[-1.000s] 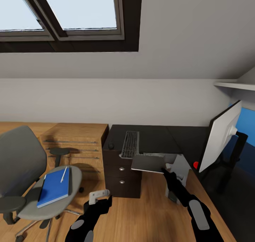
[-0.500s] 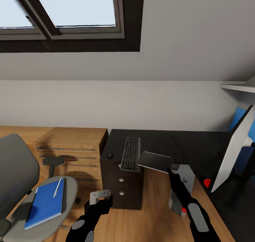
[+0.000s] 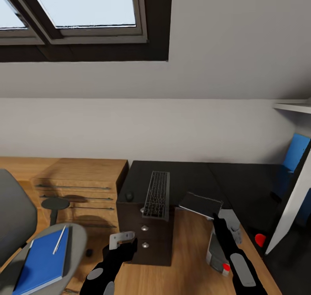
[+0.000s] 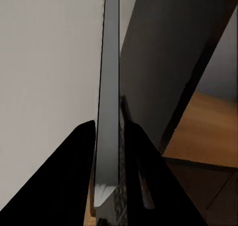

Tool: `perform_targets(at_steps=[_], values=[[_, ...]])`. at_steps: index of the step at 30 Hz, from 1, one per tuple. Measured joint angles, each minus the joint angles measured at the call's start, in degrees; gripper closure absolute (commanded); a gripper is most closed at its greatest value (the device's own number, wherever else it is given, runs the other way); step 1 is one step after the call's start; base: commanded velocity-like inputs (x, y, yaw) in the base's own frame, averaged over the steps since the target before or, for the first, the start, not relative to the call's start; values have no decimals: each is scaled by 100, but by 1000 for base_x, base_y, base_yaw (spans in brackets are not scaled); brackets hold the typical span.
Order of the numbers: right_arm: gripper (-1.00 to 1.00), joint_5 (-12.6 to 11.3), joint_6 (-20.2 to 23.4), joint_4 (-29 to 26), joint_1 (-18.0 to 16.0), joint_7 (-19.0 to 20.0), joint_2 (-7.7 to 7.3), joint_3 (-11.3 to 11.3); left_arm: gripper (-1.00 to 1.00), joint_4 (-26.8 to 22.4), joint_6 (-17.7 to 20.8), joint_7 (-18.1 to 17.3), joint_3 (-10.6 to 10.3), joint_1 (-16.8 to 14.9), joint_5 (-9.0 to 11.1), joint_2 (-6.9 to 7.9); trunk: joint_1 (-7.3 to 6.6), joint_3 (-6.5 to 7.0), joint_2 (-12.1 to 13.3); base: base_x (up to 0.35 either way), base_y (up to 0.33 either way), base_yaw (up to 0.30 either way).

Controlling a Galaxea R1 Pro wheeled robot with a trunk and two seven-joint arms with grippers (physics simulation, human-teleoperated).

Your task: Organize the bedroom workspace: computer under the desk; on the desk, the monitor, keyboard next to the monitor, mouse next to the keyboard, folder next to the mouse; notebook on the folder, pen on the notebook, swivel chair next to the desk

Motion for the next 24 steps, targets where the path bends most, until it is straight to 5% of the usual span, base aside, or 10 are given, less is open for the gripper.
perform_targets(at_steps=[10,24], values=[[100,-10,-7,56,0,-122,2,1,-100,-26,-2,-3,7,0,3,0,0,0,0,259,23,0],[100,-13,-12,72,0,-254,-3,-3,-100,-163,6,0,56,0,11,0,1,0,0,83,6,0]])
